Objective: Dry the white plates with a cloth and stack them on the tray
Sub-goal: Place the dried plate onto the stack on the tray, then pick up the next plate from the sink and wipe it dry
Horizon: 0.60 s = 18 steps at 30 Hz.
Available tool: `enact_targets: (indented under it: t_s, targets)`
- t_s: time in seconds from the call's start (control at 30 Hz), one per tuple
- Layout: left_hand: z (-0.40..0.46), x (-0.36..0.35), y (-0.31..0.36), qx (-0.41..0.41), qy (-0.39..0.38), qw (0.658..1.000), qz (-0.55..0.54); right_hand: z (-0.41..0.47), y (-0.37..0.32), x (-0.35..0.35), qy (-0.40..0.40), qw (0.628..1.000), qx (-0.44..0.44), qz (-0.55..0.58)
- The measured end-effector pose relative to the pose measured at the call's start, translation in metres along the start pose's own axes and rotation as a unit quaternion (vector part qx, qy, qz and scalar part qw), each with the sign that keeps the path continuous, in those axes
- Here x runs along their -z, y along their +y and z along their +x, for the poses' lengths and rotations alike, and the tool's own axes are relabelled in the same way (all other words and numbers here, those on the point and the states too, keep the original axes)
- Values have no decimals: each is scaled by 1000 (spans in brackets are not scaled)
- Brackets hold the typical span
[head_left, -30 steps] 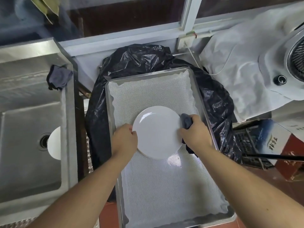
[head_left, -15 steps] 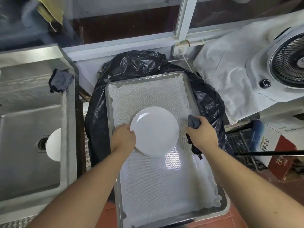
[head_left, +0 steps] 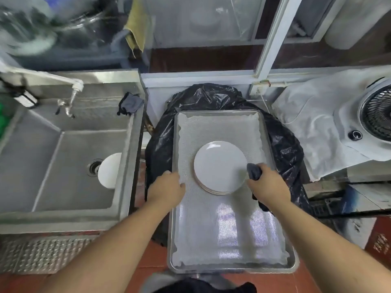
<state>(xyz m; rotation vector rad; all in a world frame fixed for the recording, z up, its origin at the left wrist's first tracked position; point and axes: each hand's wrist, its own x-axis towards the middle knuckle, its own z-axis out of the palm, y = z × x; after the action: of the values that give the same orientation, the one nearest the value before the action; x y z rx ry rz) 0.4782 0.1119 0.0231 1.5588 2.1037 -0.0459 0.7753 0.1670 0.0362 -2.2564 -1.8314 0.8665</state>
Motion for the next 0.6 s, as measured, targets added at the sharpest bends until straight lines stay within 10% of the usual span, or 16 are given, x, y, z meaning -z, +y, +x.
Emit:
enact_targets:
  t_s: [0.6]
  targets:
    - [-169,44,-230,87,77,992,-49,-147,-216,-97,-82,975,200,-47]
